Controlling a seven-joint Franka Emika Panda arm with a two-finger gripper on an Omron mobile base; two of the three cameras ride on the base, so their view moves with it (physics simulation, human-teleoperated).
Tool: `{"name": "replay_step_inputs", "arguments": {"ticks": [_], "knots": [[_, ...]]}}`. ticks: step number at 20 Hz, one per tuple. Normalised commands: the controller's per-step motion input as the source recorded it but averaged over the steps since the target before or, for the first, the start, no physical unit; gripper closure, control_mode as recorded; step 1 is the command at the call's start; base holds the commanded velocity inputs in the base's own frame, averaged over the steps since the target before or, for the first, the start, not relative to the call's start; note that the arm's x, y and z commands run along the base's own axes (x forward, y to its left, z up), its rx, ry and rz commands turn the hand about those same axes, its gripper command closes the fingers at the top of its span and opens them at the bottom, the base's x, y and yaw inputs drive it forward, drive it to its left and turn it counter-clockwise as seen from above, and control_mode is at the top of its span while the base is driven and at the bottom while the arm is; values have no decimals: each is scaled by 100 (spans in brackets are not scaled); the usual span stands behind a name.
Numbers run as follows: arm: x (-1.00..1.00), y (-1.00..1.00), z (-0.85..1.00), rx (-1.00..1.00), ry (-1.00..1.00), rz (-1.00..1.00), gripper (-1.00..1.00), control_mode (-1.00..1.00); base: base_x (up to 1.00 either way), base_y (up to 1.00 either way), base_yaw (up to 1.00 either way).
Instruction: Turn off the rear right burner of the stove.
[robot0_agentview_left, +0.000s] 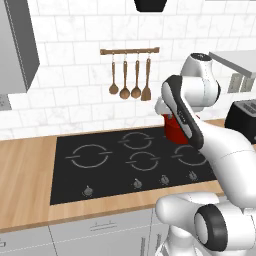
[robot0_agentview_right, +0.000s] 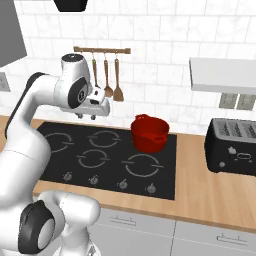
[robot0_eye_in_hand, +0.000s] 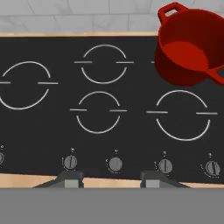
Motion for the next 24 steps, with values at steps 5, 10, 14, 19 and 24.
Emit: {"name": "replay_step_inputs", "arguments": {"ticks": [5, 10, 14, 19, 24], "knots": [[0, -17, -30, -1, 6, 0, -100, -100, 0, 0, 0], [-18, -63, -72, 4, 12, -6, -100, -100, 0, 0, 0], [-13, -52, -59, 2, 10, -6, -100, -100, 0, 0, 0], [-2, -42, -68, 0, 19, -6, -100, -100, 0, 0, 0], [0, -42, -97, 0, 29, -8, -100, -100, 0, 0, 0]]}}
